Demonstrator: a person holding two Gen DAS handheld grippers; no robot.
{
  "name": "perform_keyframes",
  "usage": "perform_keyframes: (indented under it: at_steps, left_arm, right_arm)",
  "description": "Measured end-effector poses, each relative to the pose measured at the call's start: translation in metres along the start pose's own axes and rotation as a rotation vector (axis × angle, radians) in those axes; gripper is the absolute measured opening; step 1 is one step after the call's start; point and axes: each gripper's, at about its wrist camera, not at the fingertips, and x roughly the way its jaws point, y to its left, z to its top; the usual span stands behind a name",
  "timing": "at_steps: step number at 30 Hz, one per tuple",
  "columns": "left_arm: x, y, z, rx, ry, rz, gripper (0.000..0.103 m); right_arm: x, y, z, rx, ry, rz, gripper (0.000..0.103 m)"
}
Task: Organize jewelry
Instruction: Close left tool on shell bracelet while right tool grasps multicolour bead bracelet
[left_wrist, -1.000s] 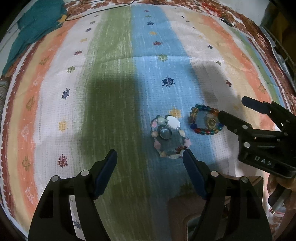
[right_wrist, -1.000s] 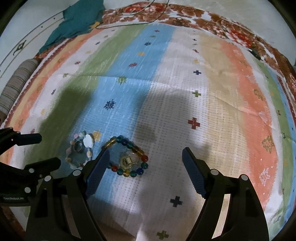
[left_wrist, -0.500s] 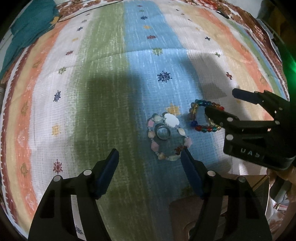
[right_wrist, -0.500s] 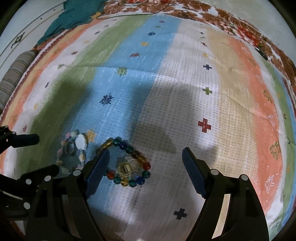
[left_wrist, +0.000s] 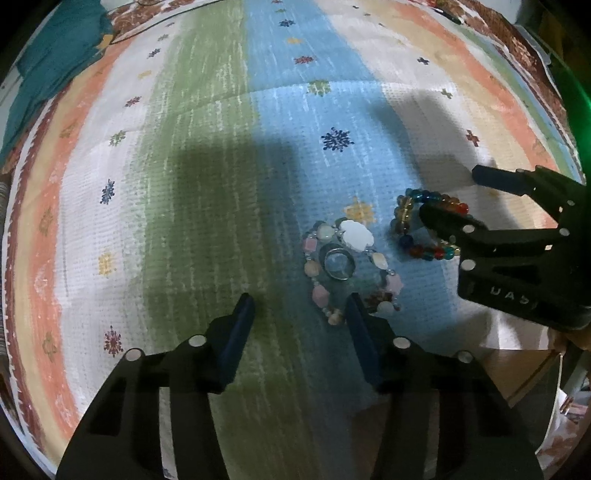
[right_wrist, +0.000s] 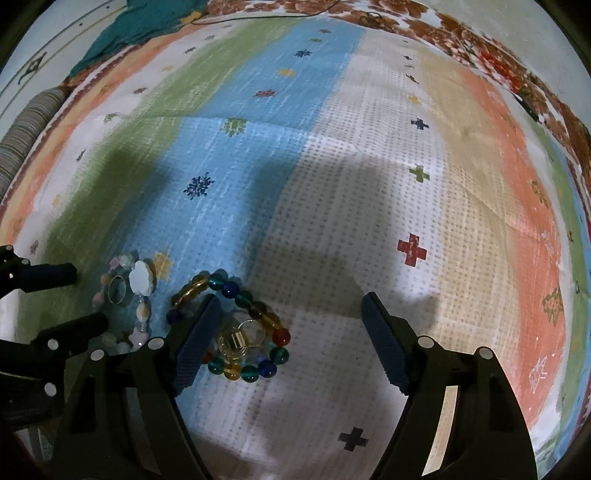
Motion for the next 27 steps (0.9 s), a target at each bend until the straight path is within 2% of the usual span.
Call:
perform_keyframes:
  at_steps: [2,4,6,8,11,18,23,27]
  left_arm:
    - [0.004,-0.001,0.002,-0.004,-0.002,-0.001,0.047]
    - [0.005,-0.001,0.003,-0.007,-0.004,-0.001,0.029]
    - [0.006,0.004,0.005,-0.015,0.003,-0.015,0.015]
    - [0.009,0.006,0.005,-0.008,0.006,-0.014,0.010]
    - [0.008,0.009,0.006,-0.009,0.005,-0.029,0.010]
    - [-0.009,0.008,0.004,-0.002,-0.035,-0.022,0.010]
    - [-0.032,0.004,0.004,-0.007,-0.094,-0.029,0.010]
    - [-0.041,-0.002,0.002,0.006,-0.112,-0.038,0.010]
  right_arm:
    - [0.000,-0.002,0.001,0.001,-0.005,0.001,0.072]
    - [0.000,-0.003,0.001,0.009,-0.012,0.002,0.065]
    - [-0.001,-0.005,0.002,0.010,-0.017,0.003,0.056]
    - [-0.002,-0.007,0.003,0.014,-0.023,0.007,0.035]
    - [-0.003,-0.010,0.002,0.020,-0.029,0.014,0.013]
    - [-0.010,-0.013,-0.004,0.033,-0.048,0.013,0.011]
    - [-0.027,-0.017,-0.010,0.048,-0.075,0.004,0.011]
    - [-0.044,-0.015,-0.014,0.046,-0.101,-0.002,0.011]
